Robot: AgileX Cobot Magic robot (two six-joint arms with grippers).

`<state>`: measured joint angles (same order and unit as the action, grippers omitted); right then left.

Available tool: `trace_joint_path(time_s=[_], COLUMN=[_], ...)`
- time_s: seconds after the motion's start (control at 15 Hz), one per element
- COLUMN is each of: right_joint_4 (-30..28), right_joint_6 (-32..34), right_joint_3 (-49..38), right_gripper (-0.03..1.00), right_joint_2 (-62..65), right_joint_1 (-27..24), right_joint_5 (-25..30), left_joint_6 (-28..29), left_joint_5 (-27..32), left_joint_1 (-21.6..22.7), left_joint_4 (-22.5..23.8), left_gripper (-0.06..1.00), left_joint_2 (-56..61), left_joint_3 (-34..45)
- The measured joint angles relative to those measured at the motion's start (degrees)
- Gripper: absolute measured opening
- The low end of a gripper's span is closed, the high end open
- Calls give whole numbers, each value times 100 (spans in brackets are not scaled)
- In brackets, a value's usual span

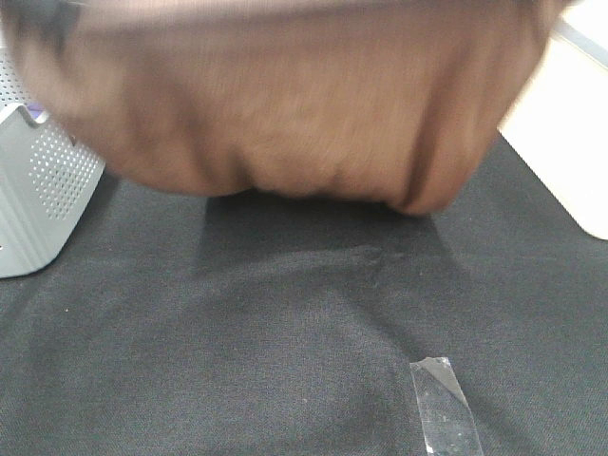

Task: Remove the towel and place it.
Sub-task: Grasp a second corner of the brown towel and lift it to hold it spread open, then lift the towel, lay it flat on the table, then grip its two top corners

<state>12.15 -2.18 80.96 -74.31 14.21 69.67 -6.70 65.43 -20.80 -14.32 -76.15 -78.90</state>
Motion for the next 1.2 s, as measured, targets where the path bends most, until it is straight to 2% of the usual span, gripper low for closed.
trace_joint_path(time_s=[0.6,0.87,1.07,1.2], right_joint_4=[195,424,418,355], right_joint_6=[46,155,160,160], right_joint_3=[-2051,-2733,-3541,-3581], right_gripper=[1,1,1,1], right_joint_2=[1421,2154,2154,2017], right_joint_1=[0,-6,-17,-17], right_joint_5=[-17,-17,-23,-40], left_joint_6=[155,498,596,619], left_joint_5=[-57,-52,-34,-29], left_joint_1=[0,17,17,17], left_joint_4=[-1152,-1461,-1650,-1679], left_gripper=[0,0,0,0], left_joint_2=[1255,1748,1759,1759], left_joint_3=[2252,2859,3518,3633])
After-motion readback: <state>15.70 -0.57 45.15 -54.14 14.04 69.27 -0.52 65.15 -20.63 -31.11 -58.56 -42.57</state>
